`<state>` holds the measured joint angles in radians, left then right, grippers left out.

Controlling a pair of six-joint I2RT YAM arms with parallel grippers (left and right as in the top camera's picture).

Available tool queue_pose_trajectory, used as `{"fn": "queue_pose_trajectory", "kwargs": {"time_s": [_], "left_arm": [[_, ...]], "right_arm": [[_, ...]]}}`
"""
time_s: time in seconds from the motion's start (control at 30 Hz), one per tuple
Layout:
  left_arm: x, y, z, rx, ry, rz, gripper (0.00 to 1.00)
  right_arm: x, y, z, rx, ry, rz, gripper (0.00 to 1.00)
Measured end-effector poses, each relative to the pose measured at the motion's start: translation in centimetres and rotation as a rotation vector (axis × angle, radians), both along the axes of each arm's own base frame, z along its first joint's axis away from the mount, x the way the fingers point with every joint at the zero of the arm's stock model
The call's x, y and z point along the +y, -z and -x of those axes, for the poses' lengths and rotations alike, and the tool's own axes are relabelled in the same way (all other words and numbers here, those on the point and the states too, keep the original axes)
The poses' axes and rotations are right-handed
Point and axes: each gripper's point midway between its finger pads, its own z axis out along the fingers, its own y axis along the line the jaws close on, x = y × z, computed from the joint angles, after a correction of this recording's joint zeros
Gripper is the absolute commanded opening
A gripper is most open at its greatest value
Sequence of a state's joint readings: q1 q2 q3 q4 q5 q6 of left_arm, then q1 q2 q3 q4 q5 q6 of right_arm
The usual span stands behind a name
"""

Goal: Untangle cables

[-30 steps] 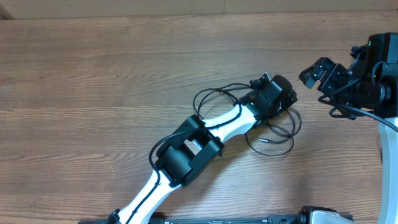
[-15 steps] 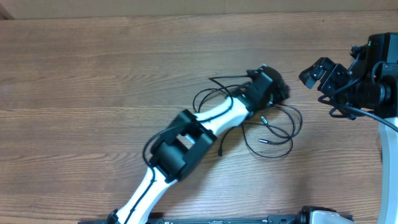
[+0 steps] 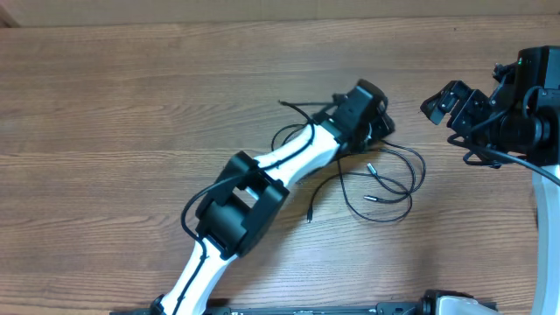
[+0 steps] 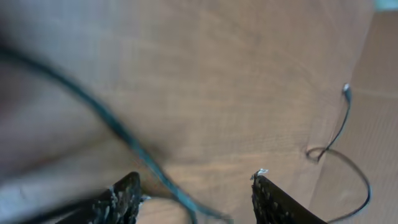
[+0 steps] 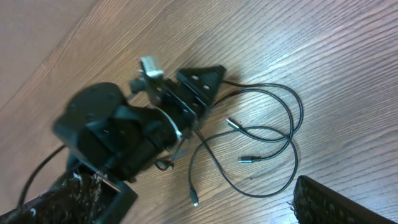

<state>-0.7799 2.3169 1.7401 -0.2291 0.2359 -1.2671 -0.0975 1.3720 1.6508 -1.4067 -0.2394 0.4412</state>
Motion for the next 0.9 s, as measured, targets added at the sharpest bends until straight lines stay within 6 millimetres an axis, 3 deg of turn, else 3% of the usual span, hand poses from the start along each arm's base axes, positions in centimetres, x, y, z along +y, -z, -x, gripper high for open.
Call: {"fn": "queue_pose_trajectory", "kwargs": {"time_s": [0.17,0.3,0.47,0.6,0.73,0.9], "left_arm": [[-1.9,0.4,3.0,0.077,0.013,0.012,0.60],[-2.9,0.4,4.3,0.092,0.009,0.016,0.51],[-4.4,-0.9,3.7,0.047,-0.010,0.084,0.41],[-5.5,-1.7,2.8,-0.009,-0.020,0.135,0.41],[-5.5,-0.7,2.8,-0.005,-0.025,0.124,0.36],[-5.4,0.6,3.3,0.028,-0.008,0.108,0.38]], "right_arm": [[0.0,0.0,0.0,0.001,0.000,0.000,1.00],[0.0,0.0,0.0,0.000,0.000,0.000,1.00],[0.0,0.0,0.0,0.001,0.000,0.000,1.00],[0.0,0.0,0.0,0.001,0.000,0.000,1.00],[0.0,0.0,0.0,0.000,0.000,0.000,1.00],[0.0,0.0,0.0,0.001,-0.001,0.000,1.00]]}}
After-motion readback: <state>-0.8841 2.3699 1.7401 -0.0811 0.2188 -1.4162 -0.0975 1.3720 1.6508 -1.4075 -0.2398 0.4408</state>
